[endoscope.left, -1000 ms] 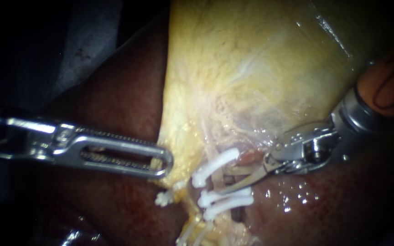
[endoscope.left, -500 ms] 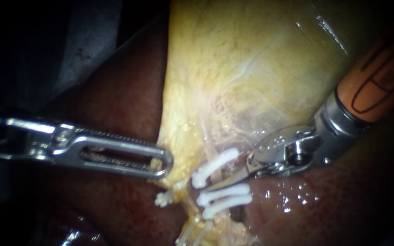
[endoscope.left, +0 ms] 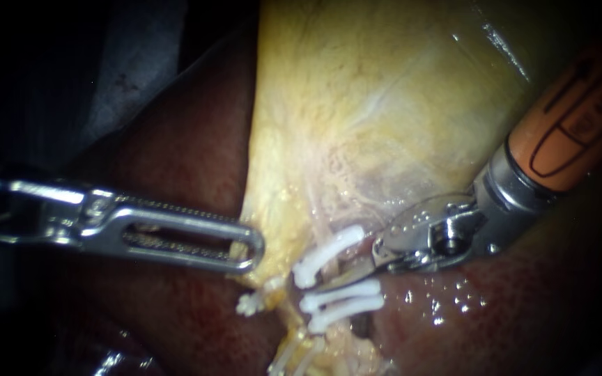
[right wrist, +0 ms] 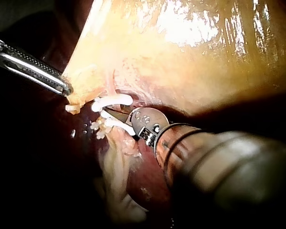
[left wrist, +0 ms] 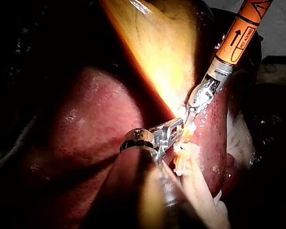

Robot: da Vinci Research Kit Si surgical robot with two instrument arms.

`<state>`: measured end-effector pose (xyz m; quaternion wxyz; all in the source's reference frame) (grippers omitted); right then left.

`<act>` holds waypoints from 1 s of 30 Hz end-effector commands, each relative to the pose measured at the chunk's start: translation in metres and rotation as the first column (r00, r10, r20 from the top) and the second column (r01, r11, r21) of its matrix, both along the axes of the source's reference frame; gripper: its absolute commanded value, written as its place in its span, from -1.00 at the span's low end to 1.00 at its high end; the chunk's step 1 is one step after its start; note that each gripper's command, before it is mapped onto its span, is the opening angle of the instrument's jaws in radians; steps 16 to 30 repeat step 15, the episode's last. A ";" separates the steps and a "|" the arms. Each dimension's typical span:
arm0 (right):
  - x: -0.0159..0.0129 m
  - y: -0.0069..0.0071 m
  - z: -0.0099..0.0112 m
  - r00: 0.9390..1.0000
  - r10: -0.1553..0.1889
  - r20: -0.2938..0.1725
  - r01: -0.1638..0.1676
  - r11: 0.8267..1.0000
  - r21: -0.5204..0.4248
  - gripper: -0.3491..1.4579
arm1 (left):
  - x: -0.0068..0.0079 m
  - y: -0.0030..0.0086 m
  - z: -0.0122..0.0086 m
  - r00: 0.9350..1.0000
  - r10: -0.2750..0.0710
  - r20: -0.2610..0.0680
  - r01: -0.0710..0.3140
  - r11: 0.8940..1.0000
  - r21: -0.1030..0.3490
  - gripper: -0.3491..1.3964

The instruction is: Go to the cutting position right tube

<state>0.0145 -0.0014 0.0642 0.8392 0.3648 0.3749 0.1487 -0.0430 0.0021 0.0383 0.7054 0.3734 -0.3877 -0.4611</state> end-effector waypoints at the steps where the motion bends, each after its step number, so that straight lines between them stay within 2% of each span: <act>1: 0.0000 0.0000 0.0000 1.000 0.000 0.000 0.000 1.000 0.000 -0.54 | 0.0000 0.0000 0.0000 1.000 0.000 0.000 0.000 1.000 0.000 -1.00; 30: 0.0000 0.0000 0.0000 1.000 -0.001 -0.001 0.001 1.000 0.000 -0.54 | 0.0000 0.0000 0.0001 1.000 0.000 0.000 0.000 1.000 0.000 -1.00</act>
